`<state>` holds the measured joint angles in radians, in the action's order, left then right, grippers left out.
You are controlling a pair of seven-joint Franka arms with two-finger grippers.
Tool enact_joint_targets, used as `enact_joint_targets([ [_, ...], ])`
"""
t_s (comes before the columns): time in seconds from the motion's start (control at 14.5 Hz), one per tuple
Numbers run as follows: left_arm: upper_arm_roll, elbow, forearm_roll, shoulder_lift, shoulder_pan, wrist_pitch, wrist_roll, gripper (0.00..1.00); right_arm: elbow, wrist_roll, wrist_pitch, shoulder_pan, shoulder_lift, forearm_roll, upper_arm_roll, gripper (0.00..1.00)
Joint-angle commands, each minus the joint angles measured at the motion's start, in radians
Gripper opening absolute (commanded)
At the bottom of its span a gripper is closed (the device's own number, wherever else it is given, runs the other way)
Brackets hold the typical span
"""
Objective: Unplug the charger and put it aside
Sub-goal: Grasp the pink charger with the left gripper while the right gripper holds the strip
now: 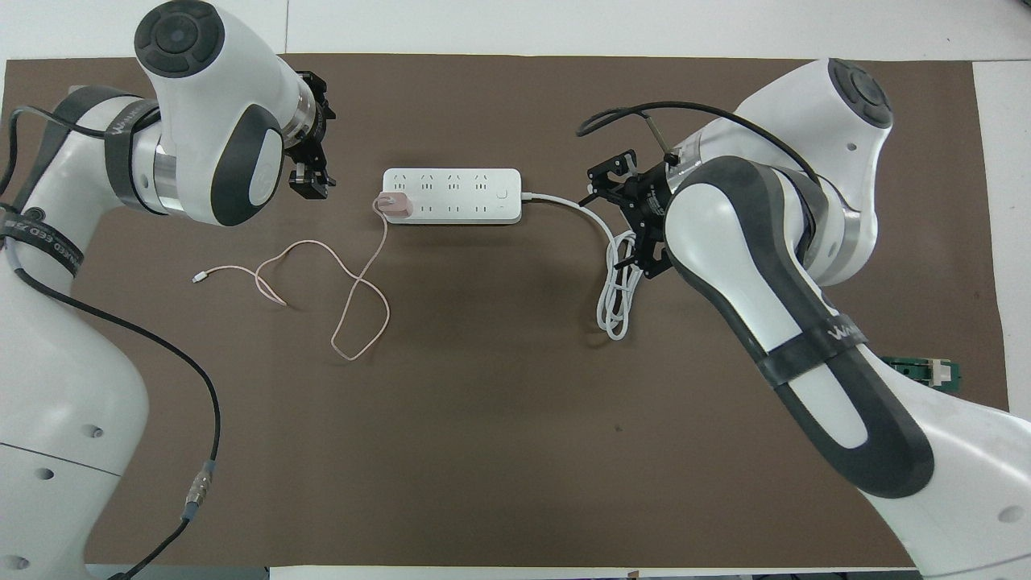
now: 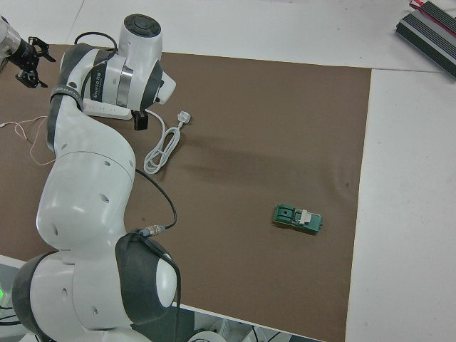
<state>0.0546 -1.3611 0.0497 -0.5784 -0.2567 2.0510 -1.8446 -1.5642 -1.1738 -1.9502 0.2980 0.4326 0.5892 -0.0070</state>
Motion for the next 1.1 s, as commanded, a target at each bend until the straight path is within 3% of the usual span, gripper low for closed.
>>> enact_joint_targets([
  [0.0, -0.004, 0.017, 0.012, -0.035, -0.021, 0.008, -0.086, 1.0, 0.14, -0.142, -0.035, 0.024, 0.141, 0.131, -0.004, 1.0],
  [0.14, -0.004, 0.01, 0.01, -0.046, -0.045, 0.002, -0.136, 1.0, 0.15, -0.165, -0.048, 0.027, 0.184, 0.223, -0.004, 1.0],
  [0.28, -0.006, -0.009, 0.013, -0.055, -0.079, 0.003, -0.174, 1.0, 0.223, -0.226, -0.075, 0.044, 0.256, 0.27, -0.002, 1.0],
  [0.55, -0.006, -0.024, 0.015, -0.055, -0.11, 0.0, -0.22, 1.0, 0.47, -0.322, -0.069, 0.052, 0.469, 0.306, -0.001, 1.0],
  [0.76, -0.006, -0.026, 0.015, -0.057, -0.111, -0.005, -0.22, 1.0, 0.544, -0.317, -0.05, 0.052, 0.543, 0.336, 0.005, 1.0],
  [1.03, -0.006, -0.038, 0.015, -0.054, -0.115, -0.031, -0.22, 1.0, 0.558, -0.29, -0.047, 0.05, 0.561, 0.34, 0.007, 1.0],
])
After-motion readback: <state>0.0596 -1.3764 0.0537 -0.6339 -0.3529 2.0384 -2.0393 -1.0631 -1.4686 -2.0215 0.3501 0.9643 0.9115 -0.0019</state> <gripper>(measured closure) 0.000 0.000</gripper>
